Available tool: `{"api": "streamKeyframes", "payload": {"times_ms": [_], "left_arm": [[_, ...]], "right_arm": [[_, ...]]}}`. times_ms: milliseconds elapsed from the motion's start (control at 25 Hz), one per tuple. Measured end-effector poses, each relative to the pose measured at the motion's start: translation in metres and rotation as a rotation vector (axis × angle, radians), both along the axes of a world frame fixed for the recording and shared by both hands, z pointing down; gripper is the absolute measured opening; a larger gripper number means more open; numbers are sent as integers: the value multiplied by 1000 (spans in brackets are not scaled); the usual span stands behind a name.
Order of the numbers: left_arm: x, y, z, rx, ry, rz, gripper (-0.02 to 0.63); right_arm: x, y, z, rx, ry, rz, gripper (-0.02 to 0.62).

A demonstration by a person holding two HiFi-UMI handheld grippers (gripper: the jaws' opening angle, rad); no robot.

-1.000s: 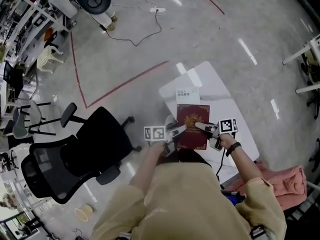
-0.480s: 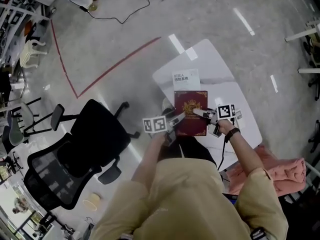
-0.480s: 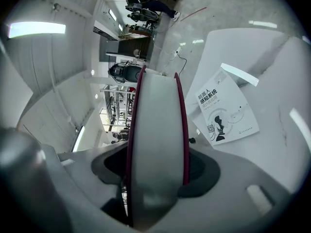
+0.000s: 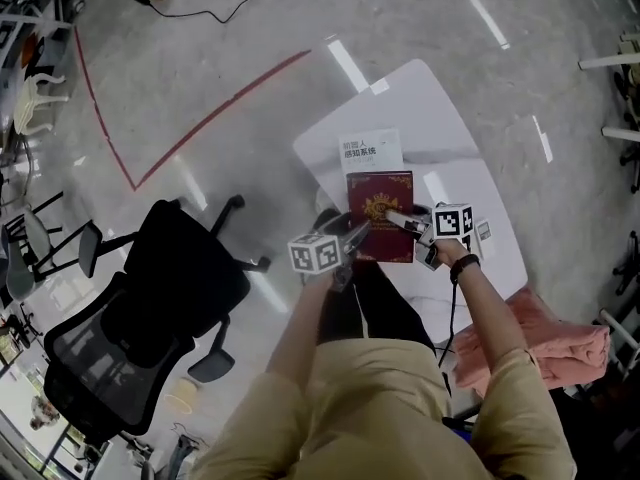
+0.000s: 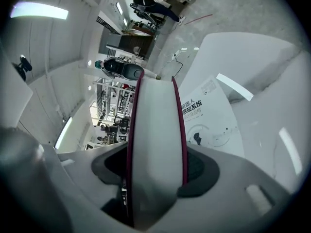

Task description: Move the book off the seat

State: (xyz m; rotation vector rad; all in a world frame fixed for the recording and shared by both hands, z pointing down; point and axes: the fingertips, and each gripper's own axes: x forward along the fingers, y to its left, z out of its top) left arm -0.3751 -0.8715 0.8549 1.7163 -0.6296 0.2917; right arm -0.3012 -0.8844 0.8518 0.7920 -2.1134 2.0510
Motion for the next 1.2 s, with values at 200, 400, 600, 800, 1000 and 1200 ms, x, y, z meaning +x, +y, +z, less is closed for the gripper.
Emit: {"api": "streamKeyframes", "payload": {"times_ms": [200,400,600,800,1000,1200], "left_arm": [[5,-23,40,30,-20,-20,279],[9,-53,78,48,-43,-41,285],[8,-68,105,44,-62,-64,288],[6,-73,119,24,-86,-91,291],[12,-76,116,28,-63,-100,283],[11,-77,122,25,-58,-98,284]], "right_arm": [[11,-24,43,13,32,67,258],[11,-52,80,33,68,85,259],[7,-70,106,60,138,21,273],[4,-81,121,61,164,-18,285],[18,-91,128,64,233,28,304],[30,-100,141,84,298,84,385]]}}
